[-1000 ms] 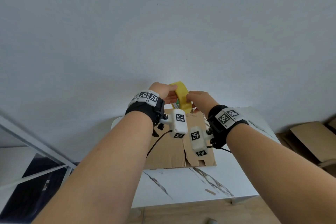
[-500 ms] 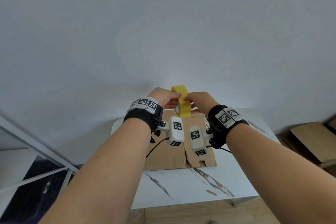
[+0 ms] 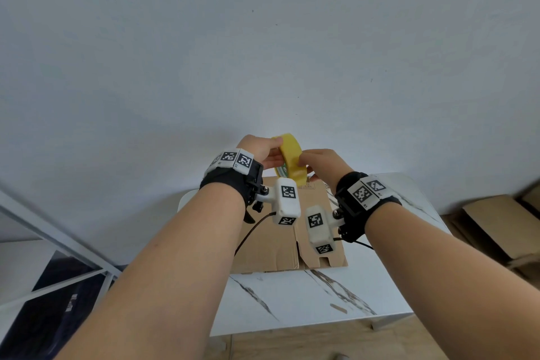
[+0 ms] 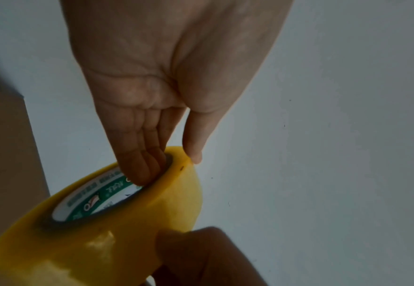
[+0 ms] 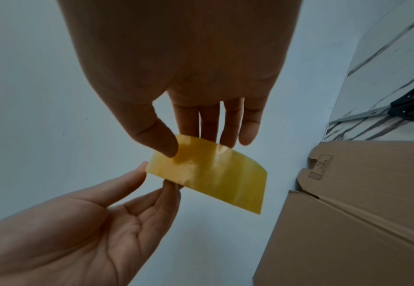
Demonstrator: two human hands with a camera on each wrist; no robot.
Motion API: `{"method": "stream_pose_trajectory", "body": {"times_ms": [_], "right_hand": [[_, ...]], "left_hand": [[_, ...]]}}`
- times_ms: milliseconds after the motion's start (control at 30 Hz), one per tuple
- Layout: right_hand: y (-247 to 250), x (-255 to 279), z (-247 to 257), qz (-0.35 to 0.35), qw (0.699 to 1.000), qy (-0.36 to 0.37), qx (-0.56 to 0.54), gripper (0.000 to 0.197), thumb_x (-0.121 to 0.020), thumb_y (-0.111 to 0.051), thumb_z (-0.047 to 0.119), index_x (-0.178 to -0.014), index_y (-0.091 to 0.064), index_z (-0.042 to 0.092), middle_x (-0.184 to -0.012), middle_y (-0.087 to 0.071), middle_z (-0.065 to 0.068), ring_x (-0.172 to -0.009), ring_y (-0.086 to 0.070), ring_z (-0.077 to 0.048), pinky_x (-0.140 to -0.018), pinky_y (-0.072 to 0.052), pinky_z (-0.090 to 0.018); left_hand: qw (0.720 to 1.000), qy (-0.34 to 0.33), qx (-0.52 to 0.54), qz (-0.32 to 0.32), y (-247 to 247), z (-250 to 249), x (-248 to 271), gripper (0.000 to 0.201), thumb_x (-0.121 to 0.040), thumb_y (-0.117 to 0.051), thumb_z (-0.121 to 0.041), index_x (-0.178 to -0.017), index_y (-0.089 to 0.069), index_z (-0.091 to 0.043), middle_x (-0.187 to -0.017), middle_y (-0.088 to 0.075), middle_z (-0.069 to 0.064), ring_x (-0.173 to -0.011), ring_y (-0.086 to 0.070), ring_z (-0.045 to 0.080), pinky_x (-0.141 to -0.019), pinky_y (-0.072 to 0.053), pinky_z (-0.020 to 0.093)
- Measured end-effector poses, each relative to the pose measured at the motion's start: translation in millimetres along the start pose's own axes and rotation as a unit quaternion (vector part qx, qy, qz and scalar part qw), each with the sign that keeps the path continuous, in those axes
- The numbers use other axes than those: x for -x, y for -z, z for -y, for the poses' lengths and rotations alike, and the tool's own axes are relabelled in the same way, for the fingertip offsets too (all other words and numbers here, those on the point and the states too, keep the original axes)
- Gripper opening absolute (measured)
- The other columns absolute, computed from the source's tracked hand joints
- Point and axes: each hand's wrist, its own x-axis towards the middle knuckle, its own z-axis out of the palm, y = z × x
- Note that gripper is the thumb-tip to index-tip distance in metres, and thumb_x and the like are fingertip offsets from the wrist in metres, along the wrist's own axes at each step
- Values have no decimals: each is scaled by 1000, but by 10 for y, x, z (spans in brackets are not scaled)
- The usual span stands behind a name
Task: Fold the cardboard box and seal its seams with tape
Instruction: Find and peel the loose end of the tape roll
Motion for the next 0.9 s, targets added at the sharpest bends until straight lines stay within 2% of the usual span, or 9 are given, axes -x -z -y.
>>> {"method": "stream_pose_trajectory", "body": {"times_ms": [100,233,300,400,600,667,733,833,900], "right_hand": [[-14,22,3,2,1000,5,5,18,-80,-54,14,-68,-68,18,-83,-62,-8,-80,-56,-22,-77,-50,-38],[-33,16,75,-23,1000,-11,-11,13,-82,-55,12,-83,-68,10,-90,-63,-10,-82,-57,-26,-76,-49,-36],[-30,-6,121,-39,999,-32,-13,12,-83,-57,12,-91,-65,6,-94,-62,-12,-82,-58,-29,-77,-48,-37],[-32,-25,171,-39,998,-54,-7,11,-85,-54,10,-93,-58,3,-97,-59,-14,-82,-57,-31,-75,-46,-36],[-24,-13,187,-34,998,-49,19,6,-86,-46,4,-88,-52,3,-95,-51,-14,-77,-50,-28,-66,-43,-30],[-19,2,182,-28,998,-42,36,9,-87,-45,3,-79,-50,5,-91,-48,-12,-74,-46,-25,-59,-40,-27],[-11,14,164,-32,998,-41,25,19,-85,-46,4,-68,-46,10,-85,-47,-8,-69,-43,-22,-58,-37,-27],[-5,30,134,-35,998,-47,17,21,-83,-48,5,-64,-43,14,-79,-43,-6,-67,-39,-20,-59,-34,-27],[-2,56,110,-28,998,-43,23,20,-83,-48,7,-65,-42,15,-81,-42,-6,-72,-39,-20,-59,-33,-27]], "left_hand": [[1000,-3,-10,-4,-3,-10,5,35,-93,-59,-12,-117,-56,13,-88,-64,16,-72,-63,22,-75,-57,33],[998,-1,-64,21,0,-21,48,38,-89,-65,-14,-117,-58,11,-106,-67,23,-87,-66,29,-78,-58,33],[996,-1,-84,44,-6,-20,85,34,-89,-65,-9,-115,-60,11,-106,-66,23,-91,-66,30,-82,-57,32],[995,-13,-87,44,-34,-2,103,34,-89,-64,-6,-115,-58,15,-103,-64,25,-86,-65,30,-82,-56,32],[997,-20,-70,31,-84,-26,118,35,-90,-62,-6,-115,-57,18,-102,-64,28,-80,-64,29,-82,-56,34],[997,-7,-61,38,-93,-47,124,31,-92,-59,-5,-114,-56,17,-92,-64,23,-77,-63,27,-83,-56,36],[998,5,-49,37,-99,-68,127,26,-94,-56,-3,-111,-56,16,-86,-62,20,-81,-62,30,-91,-53,40],[1000,2,-17,9,-74,-80,107,33,-93,-55,-1,-119,-52,19,-102,-63,28,-91,-62,34,-86,-52,38],[1000,3,2,0,-51,-87,105,34,-93,-56,-1,-121,-51,18,-106,-62,29,-83,-64,32,-80,-54,37]]}}
